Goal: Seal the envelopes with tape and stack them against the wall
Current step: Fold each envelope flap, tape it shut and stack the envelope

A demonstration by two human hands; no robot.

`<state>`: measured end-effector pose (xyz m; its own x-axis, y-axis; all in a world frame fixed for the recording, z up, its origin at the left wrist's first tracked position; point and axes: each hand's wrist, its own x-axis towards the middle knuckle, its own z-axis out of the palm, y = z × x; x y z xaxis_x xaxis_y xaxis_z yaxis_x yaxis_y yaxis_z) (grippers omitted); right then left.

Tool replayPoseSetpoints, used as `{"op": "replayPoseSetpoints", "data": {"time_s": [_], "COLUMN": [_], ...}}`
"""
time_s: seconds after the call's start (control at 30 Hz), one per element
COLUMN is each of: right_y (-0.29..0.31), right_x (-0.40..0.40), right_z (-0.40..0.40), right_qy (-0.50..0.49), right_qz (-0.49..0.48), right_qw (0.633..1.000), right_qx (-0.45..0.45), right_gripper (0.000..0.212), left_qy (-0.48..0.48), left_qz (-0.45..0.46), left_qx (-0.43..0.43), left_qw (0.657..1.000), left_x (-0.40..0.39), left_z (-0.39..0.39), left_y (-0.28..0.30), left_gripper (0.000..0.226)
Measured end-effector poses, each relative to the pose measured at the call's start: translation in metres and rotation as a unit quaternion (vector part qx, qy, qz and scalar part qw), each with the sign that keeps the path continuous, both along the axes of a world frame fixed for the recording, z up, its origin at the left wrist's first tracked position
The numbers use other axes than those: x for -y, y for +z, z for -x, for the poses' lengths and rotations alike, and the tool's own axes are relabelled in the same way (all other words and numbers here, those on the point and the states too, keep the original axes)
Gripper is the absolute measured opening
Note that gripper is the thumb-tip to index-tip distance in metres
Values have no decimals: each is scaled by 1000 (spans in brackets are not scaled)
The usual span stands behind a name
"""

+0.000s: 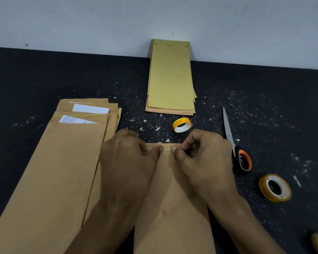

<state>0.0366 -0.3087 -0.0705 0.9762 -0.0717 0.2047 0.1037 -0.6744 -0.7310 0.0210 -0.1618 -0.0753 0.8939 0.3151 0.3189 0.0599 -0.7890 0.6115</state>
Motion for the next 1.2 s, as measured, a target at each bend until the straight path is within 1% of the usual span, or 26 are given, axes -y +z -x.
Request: {"op": "replayPoseSetpoints", "data": {"time_s": [0.07, 0.1, 0.2, 0.33, 0.43, 0.57, 0.63, 0.77, 0.87, 0.93, 1.07, 1.2], "right_y": [0, 1, 2, 2, 3, 12, 14, 19, 25, 26, 24, 22], "right_x": [0, 0, 0, -2, -2, 5, 8, 8, 9, 9, 12, 15], "right_z": [0, 0, 1, 1, 2, 0, -1, -2, -1, 0, 2, 3], "right_qy": [4, 4, 0, -6, -8, -3, 0, -7, -31, -45, -46, -44], "right_qz": [4, 4, 4, 14, 45, 75, 61, 34, -32, -59, -81, -89], "right_qw": [1000, 1000, 1000, 1000, 999, 997, 996, 994, 991, 988, 987, 987], "right_qx": [-2, -4, -9, -1, 8, -36, -62, -105, -124, -133, -131, -130], "right_gripper": [27, 28, 28, 26, 22, 17, 17, 23, 23, 28, 18, 15], "left_qy": [15, 13, -7, -30, -42, -44, -42, -27, -32, -38, -57, -59], "left_qz": [14, 21, 47, 44, 30, 20, 12, 14, 16, 10, -4, -15], "left_qx": [-13, -13, 1, 4, 7, 0, 1, 1, 6, 6, -4, -38], "left_qw": [1000, 1000, 999, 999, 999, 999, 999, 1000, 999, 999, 998, 997], "left_x": [-4, -7, -10, -11, -10, -9, -9, -9, -8, -7, -7, -5], "left_z": [-1, -1, 1, 2, 2, 1, 0, 0, 2, 2, 3, 2], "left_y": [3, 4, 3, -1, -2, -1, -1, -1, 0, 0, 3, 8], "left_gripper": [44, 44, 30, 23, 20, 16, 14, 11, 11, 13, 19, 18]}}
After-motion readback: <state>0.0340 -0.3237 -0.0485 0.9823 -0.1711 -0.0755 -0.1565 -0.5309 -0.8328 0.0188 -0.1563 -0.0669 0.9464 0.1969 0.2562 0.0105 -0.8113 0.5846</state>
